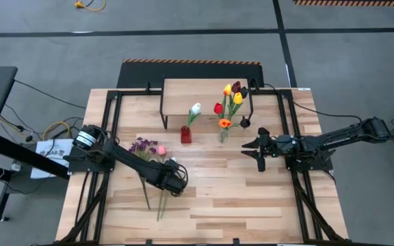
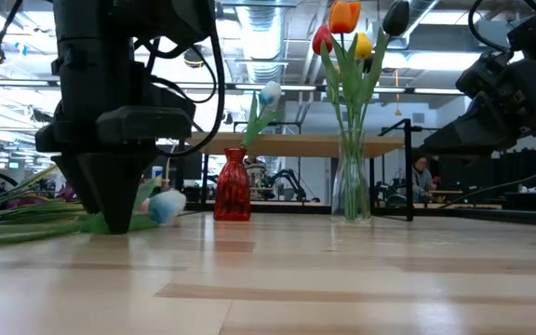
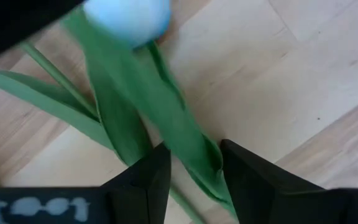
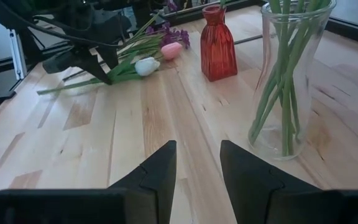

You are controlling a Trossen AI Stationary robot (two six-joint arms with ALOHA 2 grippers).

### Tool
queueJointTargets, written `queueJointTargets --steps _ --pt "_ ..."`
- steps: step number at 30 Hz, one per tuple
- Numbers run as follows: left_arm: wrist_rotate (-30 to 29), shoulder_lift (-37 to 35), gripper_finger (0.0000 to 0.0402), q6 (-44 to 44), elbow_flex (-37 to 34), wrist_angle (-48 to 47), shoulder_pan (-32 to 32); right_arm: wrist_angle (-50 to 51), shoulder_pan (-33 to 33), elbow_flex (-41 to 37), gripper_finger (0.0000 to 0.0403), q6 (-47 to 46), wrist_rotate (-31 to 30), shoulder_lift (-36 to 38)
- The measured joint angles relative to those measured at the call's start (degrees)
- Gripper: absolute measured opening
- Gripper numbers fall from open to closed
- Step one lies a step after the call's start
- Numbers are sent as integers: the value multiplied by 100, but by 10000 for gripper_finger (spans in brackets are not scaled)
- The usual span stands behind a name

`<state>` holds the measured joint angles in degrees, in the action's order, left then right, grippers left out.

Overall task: Pick and place flowers into a vace then onto a shelf
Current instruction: Put the white flower into the red vase

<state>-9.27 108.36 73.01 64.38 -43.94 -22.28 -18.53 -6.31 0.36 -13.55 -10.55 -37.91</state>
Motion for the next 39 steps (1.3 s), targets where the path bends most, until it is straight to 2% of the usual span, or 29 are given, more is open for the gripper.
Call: queueJointTargets --steps 8,15,29,39 --pt "-2 -40 131 21 5 88 0 6 0 0 118 1 0 0" --pt "-40 22 125 -119 332 7 -15 7 0 0 118 1 1 -1" --pt "-402 4 12 -675 942 -2 -71 21 0 0 118 1 1 -2" --pt "-855 -1 3 -828 1410 -31 -291 27 0 0 118 1 1 -2"
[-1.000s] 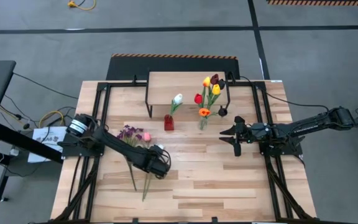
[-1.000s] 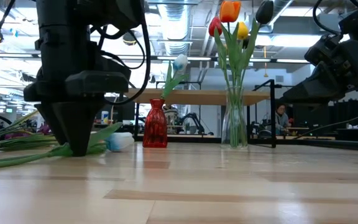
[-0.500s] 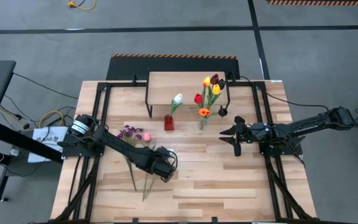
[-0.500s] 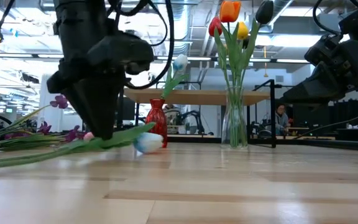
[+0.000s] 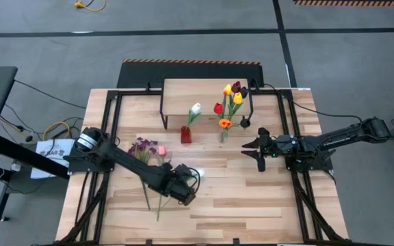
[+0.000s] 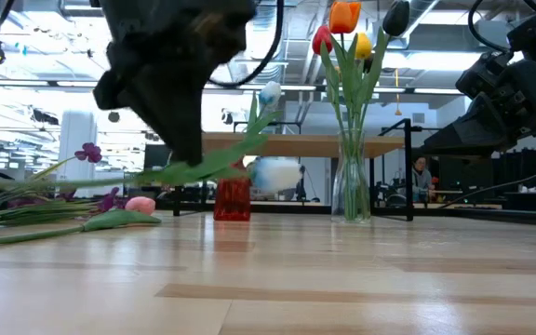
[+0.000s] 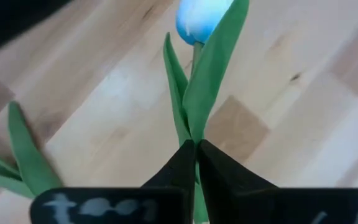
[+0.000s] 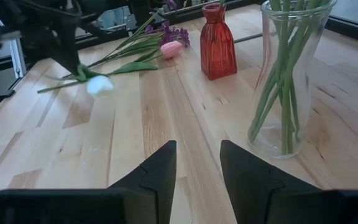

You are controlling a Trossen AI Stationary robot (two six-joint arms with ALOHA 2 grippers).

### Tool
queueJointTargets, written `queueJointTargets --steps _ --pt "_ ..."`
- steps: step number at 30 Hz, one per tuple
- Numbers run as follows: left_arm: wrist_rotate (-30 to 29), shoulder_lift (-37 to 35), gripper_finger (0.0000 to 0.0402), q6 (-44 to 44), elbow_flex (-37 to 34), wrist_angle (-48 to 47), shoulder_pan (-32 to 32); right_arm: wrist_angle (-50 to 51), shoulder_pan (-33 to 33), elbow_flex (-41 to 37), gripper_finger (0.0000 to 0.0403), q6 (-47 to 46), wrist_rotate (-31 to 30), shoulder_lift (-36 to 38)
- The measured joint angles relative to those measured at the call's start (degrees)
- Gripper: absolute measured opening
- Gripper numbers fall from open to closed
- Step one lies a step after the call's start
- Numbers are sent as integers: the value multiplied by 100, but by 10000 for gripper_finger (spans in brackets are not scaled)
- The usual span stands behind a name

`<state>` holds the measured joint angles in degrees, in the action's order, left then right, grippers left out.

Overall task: Pick and place flowers into a vace then onto a shelf
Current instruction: Put the white flower into the red vase

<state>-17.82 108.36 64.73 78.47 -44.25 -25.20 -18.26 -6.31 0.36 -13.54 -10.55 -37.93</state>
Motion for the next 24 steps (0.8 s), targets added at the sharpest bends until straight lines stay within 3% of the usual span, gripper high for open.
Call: queueJointTargets --steps 8,13,19,24 --pt "-798 -4 1 -276 572 -42 -233 0 0 0 118 0 0 2" --pt "-1622 -13 1 -414 1093 -517 -391 0 0 0 118 0 0 2" --pt "-3253 -16 0 -610 1816 -1218 -703 -7 0 0 118 0 0 2" --pt "-4902 -17 0 -1385 2407 -1366 -1025 -19 0 0 118 0 0 2"
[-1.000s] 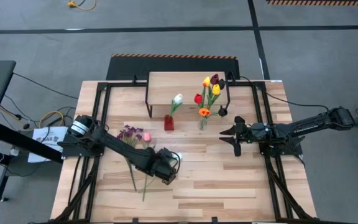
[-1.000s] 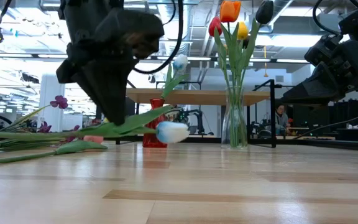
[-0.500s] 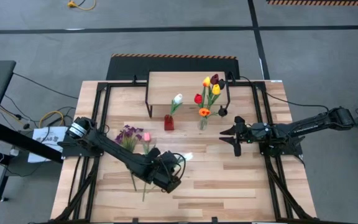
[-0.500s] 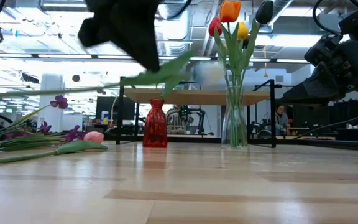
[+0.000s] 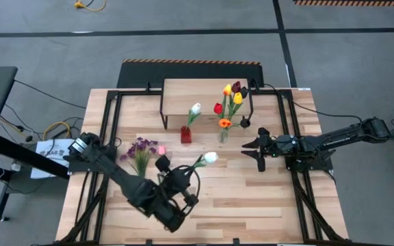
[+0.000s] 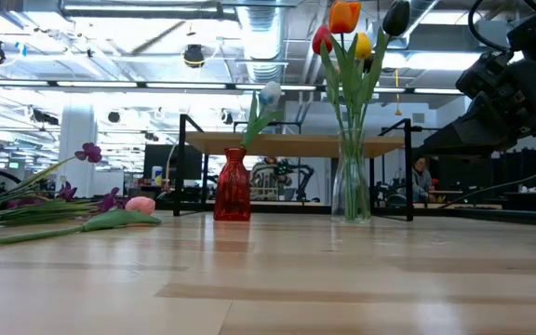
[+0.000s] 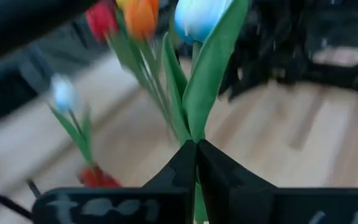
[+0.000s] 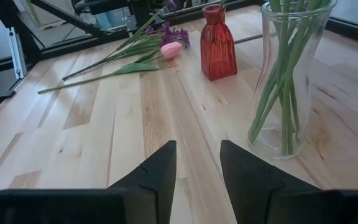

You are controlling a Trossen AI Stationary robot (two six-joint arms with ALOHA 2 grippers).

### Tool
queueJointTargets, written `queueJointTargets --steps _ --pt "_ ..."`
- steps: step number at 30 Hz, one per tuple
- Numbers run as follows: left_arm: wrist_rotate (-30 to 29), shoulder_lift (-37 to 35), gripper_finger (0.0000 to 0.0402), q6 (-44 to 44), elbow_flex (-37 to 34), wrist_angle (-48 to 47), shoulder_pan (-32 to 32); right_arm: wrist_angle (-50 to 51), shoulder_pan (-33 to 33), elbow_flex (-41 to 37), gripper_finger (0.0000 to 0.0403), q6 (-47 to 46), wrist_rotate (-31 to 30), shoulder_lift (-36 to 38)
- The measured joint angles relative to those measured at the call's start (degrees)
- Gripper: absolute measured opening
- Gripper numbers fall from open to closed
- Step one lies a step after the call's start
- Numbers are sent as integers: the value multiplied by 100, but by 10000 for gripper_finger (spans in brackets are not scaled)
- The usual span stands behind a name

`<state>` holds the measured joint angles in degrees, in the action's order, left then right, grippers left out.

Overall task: Pick and place flowers into a vace then onto a shelf
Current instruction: Put the white flower into the red vase

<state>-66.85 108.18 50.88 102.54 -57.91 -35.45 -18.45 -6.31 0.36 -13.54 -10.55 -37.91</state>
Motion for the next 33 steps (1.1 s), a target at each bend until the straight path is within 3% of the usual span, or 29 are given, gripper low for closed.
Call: queueJointTargets --steps 3,6,18,25,33 --pt "-400 0 0 -541 372 -8 -108 -1 0 0 118 2 0 -1" --pt "-281 0 0 -958 710 8 -128 -7 1 0 118 33 -1 0" --pt "1658 -2 0 -3342 898 2378 -11 -62 2 0 118 153 -2 -1" --pt "2959 4 0 -5057 519 4447 172 -86 2 0 118 153 -2 -2" --pt "2950 11 0 -5703 400 4903 543 -89 2 0 118 190 -2 -1"
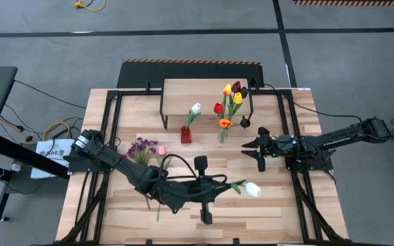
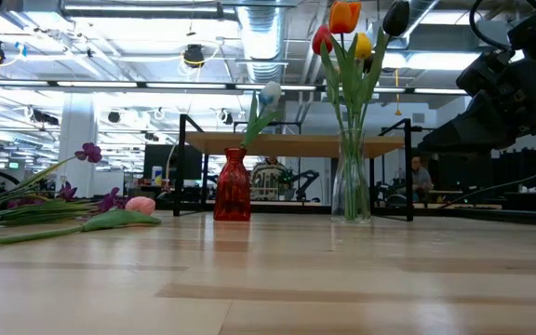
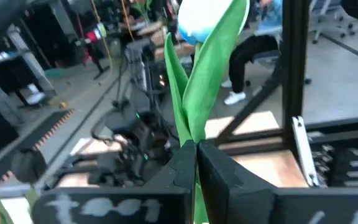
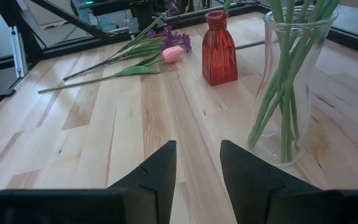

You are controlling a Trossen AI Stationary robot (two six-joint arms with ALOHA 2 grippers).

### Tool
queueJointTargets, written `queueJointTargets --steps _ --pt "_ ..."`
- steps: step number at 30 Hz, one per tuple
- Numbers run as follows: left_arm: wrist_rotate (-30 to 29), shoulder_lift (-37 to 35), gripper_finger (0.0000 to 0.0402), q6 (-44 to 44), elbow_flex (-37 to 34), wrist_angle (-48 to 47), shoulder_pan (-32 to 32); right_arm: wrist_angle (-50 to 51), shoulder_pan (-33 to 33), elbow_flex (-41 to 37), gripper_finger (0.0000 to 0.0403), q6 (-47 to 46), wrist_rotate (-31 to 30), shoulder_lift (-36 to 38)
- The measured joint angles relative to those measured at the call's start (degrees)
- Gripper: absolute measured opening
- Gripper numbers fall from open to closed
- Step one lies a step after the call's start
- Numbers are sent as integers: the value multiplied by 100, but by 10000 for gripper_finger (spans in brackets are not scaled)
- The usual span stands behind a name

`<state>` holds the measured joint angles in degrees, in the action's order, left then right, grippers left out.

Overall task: Pick and place flowers into a vace then onto a shelf
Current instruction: Put the white flower into the red vase

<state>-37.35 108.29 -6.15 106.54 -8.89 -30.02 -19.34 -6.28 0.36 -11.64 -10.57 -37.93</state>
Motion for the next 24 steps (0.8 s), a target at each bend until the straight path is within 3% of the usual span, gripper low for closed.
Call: queueJointTargets --steps 7,13,15,24 --pt "340 -2 0 -476 0 297 82 -1 0 0 118 11 0 -1" --pt "1914 77 0 -271 2 708 154 -1 0 0 118 13 0 1" --pt "2181 171 0 -236 2 854 117 -1 0 0 118 15 0 1" --pt "1894 470 0 -176 -5 947 -70 -1 0 0 118 12 0 0"
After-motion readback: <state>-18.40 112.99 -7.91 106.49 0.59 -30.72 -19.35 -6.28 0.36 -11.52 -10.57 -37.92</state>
